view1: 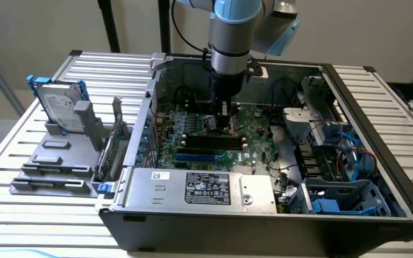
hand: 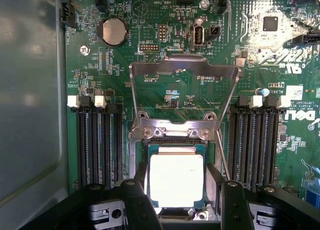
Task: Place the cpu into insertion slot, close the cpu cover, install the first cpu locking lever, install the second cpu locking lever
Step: 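Place the cpu into insertion slot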
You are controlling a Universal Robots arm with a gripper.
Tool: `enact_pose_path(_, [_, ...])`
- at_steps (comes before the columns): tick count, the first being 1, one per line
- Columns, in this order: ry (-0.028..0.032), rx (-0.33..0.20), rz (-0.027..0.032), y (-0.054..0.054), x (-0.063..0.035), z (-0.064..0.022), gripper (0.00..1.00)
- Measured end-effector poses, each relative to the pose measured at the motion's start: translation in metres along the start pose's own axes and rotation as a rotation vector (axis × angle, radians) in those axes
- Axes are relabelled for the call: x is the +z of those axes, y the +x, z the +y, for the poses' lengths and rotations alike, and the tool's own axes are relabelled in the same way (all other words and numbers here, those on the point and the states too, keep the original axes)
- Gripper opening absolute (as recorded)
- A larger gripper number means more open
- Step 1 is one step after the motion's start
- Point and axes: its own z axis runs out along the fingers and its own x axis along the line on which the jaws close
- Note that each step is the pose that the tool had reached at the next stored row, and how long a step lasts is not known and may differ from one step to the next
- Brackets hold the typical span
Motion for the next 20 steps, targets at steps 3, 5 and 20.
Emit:
enact_pose_path(3, [0.0,0.0,0.0,0.0,0.0004,0.0,0.54])
enact_pose_path(5, [0.0,0.0,0.0001,0.0,0.0007,0.0,0.54])
enact_pose_path(20, [-0.0001,0.005,0.0,0.0008,0.0017,0.0,0.54])
